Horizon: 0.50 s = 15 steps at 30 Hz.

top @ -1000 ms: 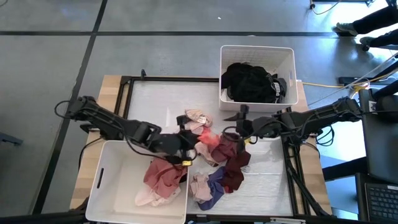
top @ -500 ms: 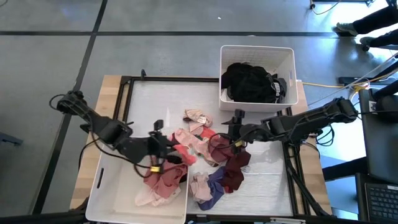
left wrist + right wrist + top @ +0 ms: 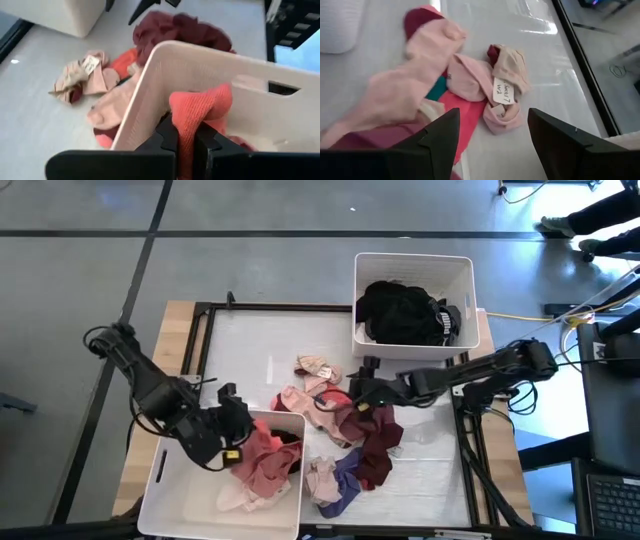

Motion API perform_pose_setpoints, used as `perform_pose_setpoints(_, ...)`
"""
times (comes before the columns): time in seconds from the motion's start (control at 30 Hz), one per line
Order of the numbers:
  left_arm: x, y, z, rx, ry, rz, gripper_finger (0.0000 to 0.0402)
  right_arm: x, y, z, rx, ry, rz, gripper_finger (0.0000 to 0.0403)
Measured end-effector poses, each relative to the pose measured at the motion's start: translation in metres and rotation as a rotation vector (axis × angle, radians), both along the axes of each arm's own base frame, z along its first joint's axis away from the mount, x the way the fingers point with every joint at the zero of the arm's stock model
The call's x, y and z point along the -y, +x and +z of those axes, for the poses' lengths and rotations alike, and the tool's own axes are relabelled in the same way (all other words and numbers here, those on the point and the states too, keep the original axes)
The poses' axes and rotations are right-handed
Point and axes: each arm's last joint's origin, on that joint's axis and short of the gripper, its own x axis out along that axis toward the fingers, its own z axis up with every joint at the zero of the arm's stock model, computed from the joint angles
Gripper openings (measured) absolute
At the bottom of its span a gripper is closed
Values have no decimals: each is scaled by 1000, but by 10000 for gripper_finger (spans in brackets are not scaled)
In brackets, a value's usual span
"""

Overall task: Sort clothes
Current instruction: Put the orange sock into the bottom white laundry bin

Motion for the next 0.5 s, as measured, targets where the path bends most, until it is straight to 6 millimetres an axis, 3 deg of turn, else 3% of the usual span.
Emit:
perform_pose_setpoints(0.3, 21, 20, -32, -117, 78, 4, 13, 18, 17, -27, -60, 53, -12, 236)
perform_pose_setpoints(0.5, 20, 26, -37, -170, 21, 14, 65, 16, 20, -35, -88, 52, -6, 236)
